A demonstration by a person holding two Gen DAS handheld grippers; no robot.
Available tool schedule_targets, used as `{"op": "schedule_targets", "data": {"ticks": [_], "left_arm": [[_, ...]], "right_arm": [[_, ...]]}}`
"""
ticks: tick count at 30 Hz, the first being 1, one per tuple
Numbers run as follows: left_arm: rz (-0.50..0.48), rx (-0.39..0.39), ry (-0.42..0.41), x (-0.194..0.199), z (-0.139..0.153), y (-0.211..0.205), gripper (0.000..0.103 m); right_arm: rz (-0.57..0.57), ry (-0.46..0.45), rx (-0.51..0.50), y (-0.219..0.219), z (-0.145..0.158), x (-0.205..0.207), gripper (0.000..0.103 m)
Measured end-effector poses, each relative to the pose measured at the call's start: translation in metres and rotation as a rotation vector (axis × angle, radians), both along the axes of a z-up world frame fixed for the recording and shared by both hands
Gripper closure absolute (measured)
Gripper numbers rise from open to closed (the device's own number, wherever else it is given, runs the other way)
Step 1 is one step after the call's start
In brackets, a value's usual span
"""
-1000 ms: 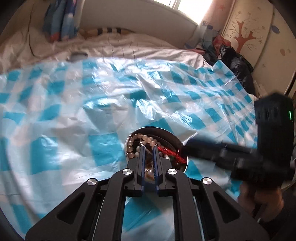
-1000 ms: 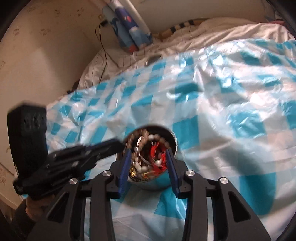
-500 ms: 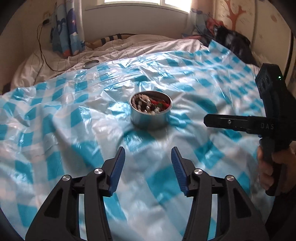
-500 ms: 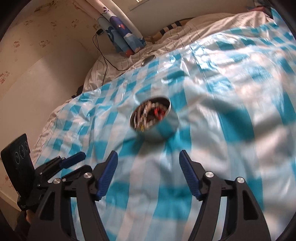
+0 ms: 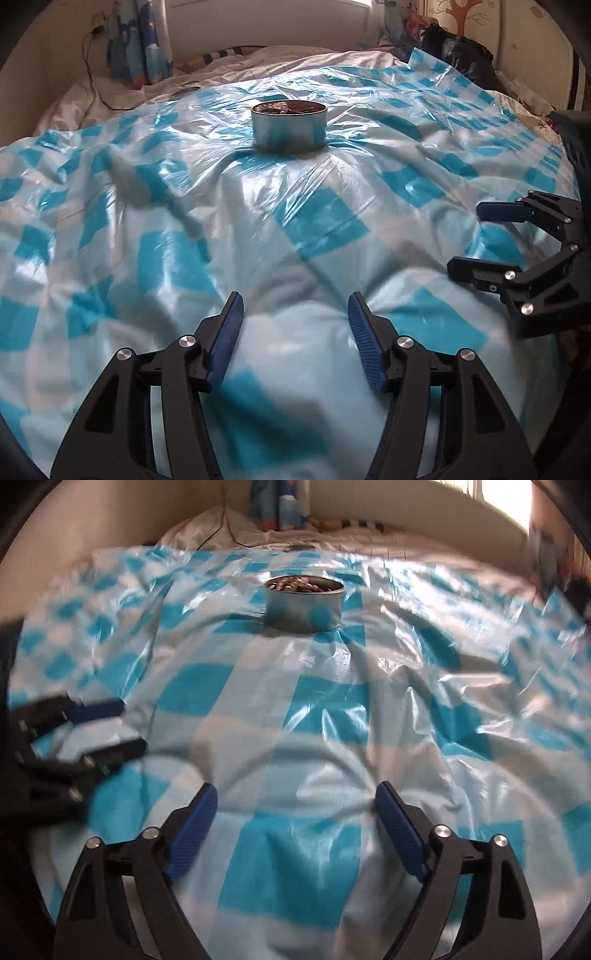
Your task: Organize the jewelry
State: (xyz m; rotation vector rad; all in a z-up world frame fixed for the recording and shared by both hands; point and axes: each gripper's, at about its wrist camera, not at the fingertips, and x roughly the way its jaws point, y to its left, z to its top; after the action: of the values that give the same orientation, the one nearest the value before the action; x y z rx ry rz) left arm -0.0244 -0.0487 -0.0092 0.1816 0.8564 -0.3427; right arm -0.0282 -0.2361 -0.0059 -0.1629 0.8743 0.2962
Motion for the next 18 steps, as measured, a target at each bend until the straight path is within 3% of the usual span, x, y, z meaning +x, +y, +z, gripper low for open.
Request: {"op": "schedule_targets", "data": {"ticks": [5,9,12,14,18], "left_arm": [[-0.018,0.065,-0.004,-0.026,0.01,0.006,0.043],[0.012,0.077,0.001,-0.02,0.035,-0.002,0.033],[0.057,0.005,-0.079,-0.001,0.063,-0.012,0.018],[0.091,-0.022,-0.13,0.021,0.077,-0.021,0.014],[0.188,-0.011,-0.164,0.069,0.088,-0.033,0.009]], "right_arm": [[-0.038,0.012,0.011,-0.005,0.004,-0.023,0.016],[-0.035,0.001,0.135,-0.011,0.022,-0.028,0.015],[-0.053,-0.095,0.182,-0.012,0.051,-0.013,0.015],[-0.063,-0.161,0.174,-0.011,0.067,0.002,0.007],[-0.077,-0.205,0.145,-0.007,0.086,0.055,0.007]]}}
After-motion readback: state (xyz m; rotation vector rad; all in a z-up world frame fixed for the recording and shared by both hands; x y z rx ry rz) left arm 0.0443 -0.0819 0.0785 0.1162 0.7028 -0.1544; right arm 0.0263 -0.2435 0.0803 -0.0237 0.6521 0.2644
